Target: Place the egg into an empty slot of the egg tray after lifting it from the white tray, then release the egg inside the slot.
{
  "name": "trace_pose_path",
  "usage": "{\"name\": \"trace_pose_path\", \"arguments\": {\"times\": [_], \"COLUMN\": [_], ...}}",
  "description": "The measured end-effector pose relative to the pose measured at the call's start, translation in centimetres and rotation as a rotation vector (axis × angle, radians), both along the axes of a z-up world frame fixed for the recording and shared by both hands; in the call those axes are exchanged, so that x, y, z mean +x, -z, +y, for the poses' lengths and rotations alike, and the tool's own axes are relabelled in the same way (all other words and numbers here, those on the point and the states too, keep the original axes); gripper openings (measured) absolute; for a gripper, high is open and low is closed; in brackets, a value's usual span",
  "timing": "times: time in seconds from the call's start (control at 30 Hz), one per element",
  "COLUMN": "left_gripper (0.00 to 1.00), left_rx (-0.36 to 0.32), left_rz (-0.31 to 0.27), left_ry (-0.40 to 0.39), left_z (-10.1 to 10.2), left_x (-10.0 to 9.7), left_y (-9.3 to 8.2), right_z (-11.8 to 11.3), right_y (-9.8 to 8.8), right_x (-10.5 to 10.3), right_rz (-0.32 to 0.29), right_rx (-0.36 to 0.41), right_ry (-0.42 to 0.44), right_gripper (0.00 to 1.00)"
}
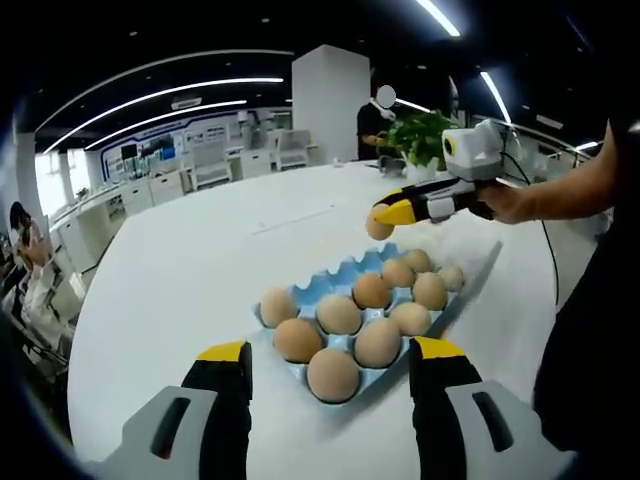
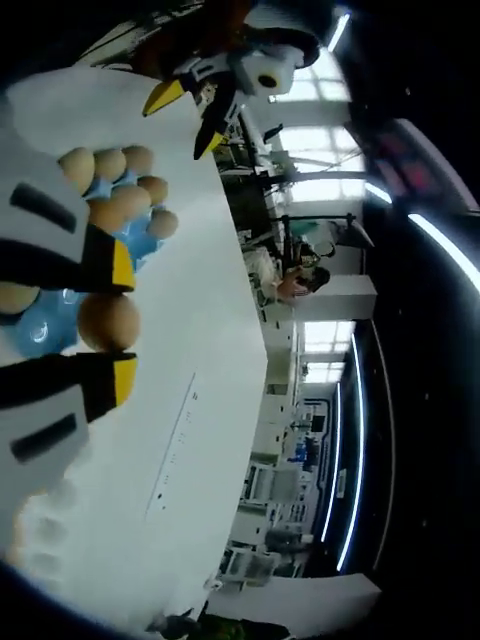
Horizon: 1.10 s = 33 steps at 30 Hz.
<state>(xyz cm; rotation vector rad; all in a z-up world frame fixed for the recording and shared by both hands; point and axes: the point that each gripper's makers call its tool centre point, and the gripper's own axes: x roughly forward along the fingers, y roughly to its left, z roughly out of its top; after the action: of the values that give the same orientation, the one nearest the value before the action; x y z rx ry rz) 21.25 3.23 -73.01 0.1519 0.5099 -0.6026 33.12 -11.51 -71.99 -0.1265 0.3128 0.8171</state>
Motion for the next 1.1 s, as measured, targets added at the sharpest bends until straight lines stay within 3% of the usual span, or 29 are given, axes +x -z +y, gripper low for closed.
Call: {"name": "trace_pose_path", "arguments": {"times": [0.7,1.1], "left_gripper": [0.64,0.64], "left_rx": [-0.005,-0.007], "left_rz": [0.009,0.015], "left_ry": [-0.01,-0.016], "left_z": [0.3,0.5], "left_x": [0.3,0.2], "left_y": [0.3,0.6], "right_z": [7.6,10.1], "right_y": [1.1,2.6], "right_x": [-1.2,-0.9], "right_rz": [0.037,0.082], "right_rx": [0.012,0.018], "right_ry": [-0.165,-0.198], "right_gripper": [0.22,0.22]}}
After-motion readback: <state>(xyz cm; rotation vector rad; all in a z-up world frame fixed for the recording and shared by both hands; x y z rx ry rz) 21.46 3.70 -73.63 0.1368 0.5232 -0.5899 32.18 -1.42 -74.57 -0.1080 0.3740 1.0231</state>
